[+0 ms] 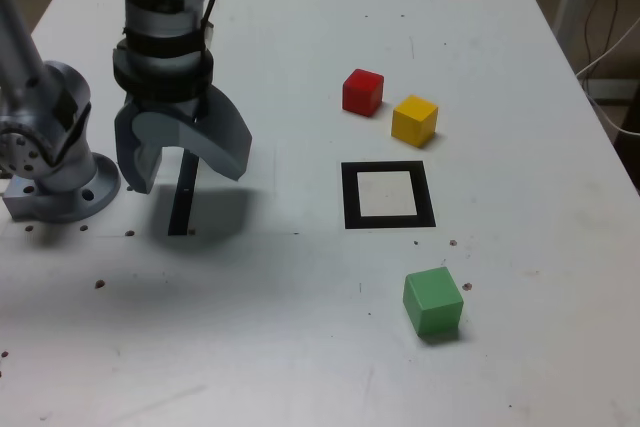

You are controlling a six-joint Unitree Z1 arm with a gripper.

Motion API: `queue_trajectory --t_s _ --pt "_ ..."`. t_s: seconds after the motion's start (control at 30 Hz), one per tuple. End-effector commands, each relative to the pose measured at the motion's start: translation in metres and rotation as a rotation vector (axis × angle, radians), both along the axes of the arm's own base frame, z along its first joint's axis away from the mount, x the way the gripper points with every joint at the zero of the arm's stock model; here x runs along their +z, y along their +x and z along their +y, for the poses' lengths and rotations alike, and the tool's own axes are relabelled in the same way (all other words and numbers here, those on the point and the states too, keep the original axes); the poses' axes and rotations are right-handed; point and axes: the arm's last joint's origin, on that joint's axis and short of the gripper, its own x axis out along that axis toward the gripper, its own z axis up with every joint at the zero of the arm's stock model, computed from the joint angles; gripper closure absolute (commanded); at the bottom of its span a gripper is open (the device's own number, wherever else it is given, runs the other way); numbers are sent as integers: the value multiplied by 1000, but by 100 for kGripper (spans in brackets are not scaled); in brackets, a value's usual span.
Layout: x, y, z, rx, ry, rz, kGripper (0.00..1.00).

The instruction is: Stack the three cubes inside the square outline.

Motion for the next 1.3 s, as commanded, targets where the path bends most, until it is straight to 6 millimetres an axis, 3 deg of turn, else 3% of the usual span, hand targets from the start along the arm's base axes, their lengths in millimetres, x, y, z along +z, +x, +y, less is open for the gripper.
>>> queue_trajectory --t_s 0.0,0.77,1.27 --pt "1 0 0 -1 -4 -7 0" --pt "4 11 3 -9 37 -24 0" --pt "17 70 45 -69 0 -35 0"
